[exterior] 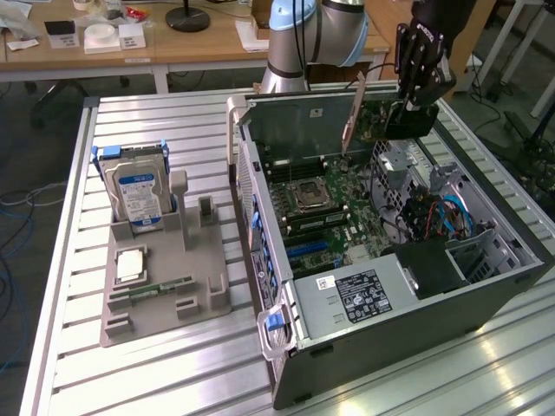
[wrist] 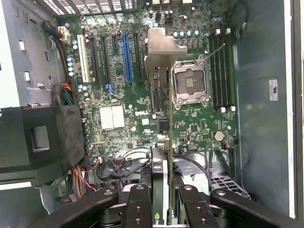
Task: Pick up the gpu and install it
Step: 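Insert the gpu into the slot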
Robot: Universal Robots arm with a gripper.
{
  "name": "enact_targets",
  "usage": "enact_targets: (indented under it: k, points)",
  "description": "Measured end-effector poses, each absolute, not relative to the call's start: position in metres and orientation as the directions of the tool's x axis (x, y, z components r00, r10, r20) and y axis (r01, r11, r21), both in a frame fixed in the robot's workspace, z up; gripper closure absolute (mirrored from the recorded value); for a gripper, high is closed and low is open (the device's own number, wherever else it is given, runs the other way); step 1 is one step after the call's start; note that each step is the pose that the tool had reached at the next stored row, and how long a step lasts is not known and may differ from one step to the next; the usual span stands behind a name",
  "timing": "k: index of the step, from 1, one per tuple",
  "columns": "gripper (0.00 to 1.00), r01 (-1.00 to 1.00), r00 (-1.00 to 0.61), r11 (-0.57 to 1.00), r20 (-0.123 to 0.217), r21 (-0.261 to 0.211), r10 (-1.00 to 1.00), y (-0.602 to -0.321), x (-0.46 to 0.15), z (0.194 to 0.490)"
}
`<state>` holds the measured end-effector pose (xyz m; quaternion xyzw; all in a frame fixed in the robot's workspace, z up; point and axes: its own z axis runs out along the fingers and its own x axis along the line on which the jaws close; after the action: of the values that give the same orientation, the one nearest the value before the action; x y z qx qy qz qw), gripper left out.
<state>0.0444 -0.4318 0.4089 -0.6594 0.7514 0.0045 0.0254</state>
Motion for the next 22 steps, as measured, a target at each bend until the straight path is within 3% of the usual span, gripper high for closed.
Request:
enact_targets:
  k: [9, 22]
  points:
    - [0.73, -0.993, -0.114, 0.116, -0.07, -0.024, -0.991, -0.4318, 0.0435, 0.4081]
    - [0.73, -0.993, -0.114, 0.116, -0.07, -0.024, -0.991, -0.4319, 0.0346, 0.4064]
